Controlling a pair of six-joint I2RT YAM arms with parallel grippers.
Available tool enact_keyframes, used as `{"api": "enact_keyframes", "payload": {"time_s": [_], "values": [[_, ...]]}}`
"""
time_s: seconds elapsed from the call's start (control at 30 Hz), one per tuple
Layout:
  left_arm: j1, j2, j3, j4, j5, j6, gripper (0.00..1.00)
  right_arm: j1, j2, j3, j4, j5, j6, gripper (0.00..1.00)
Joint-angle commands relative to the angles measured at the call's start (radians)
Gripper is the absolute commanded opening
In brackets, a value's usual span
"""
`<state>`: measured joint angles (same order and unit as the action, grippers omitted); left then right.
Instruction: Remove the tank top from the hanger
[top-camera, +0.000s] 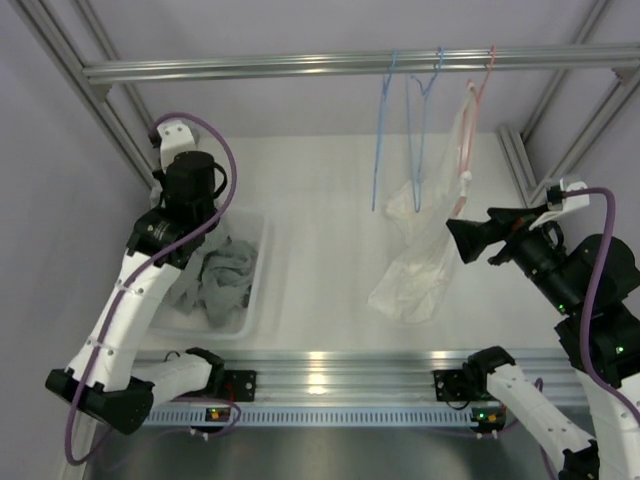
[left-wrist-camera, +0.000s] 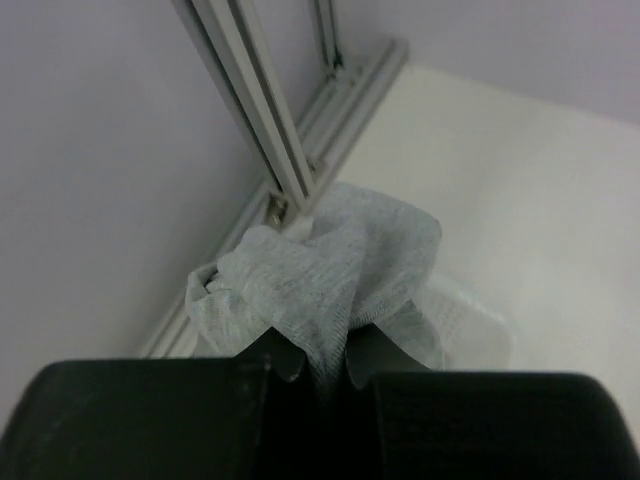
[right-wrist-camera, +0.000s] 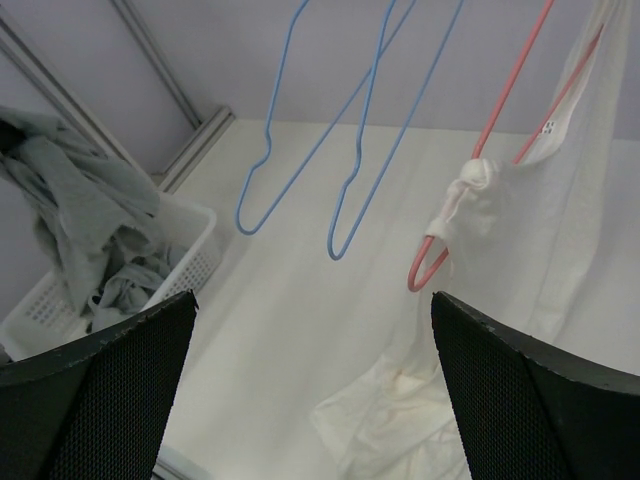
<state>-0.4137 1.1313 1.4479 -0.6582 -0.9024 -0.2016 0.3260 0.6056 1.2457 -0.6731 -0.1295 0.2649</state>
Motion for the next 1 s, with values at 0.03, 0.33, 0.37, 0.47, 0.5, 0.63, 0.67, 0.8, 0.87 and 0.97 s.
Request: {"api": "enact_keyframes", "payload": {"time_s": [0.03,0.33,0.37,0.47,0.5,0.63,0.67,0.8,0.87,0.97], "values": [[0.065,-0.076,-0.168,-0.043,0.295,-0.206,0.00,-0.008,-0.007,0.029,0.047,-0.021,0.007,0.99],[0.128,-0.111,-0.520,-0.034,0.395,-0.492,0.00,-0.010,-0.006,-0.037,0.069,-0.019,0.001,1.00],[0.128,-0.120,-0.540,-0.035,0.390,-0.515,0.05,-0.008,-0.003,-0.038,0.067,-0.007,-0.004,0.99],[0.128,-0.130,-0.566,-0.056,0.387,-0.538,0.99,-0.008,-0.003,-0.051,0.066,0.025,-0.018,0.99],[0.128,-0.137,-0.542,-0.070,0.401,-0.535,0.99,-0.008,-0.012,-0.058,0.063,0.034,-0.024,0.99],[0.127,-0.217,-0.384,-0.153,0.467,-0.420,0.99,-0.010,-0.041,-0.054,-0.015,0.193,-0.094,0.99],[0.128,-0.235,-0.348,-0.165,0.467,-0.367,0.99,-0.008,-0.044,-0.054,-0.046,0.317,-0.111,0.99],[0.128,-0.304,-0.227,-0.231,0.419,-0.253,0.99,-0.008,-0.069,-0.098,-0.181,0.545,-0.162,0.99],[0.128,-0.341,-0.208,-0.259,0.392,-0.225,0.99,-0.002,-0.095,-0.117,-0.212,0.571,-0.158,0.99],[0.128,-0.444,-0.251,-0.258,0.384,-0.187,0.99,-0.001,-0.168,-0.131,-0.226,0.564,-0.176,0.99]]}}
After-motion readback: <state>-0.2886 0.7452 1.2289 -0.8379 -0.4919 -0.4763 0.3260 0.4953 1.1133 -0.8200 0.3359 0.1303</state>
